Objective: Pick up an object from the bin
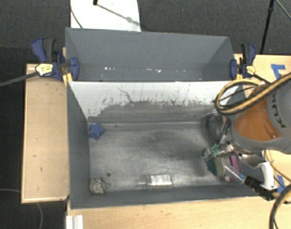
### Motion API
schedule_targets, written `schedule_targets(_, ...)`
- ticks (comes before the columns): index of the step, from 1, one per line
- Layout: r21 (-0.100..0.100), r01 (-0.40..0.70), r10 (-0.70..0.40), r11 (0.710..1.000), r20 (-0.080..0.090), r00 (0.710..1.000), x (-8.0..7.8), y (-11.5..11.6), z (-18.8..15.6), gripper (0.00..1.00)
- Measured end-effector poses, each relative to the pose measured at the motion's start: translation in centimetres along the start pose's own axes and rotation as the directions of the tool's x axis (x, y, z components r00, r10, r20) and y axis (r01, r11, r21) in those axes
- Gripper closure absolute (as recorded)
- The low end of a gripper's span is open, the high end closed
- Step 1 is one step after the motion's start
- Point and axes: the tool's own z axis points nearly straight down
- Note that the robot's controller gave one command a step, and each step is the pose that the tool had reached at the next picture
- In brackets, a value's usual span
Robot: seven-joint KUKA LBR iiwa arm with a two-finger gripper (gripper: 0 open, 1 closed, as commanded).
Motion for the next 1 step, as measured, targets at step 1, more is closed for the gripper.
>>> schedule_targets(1, -0.002, 0.005, -0.005, 1.0, 0.001, 1.0, -0.1, 0.14, -6.32, 1.0)
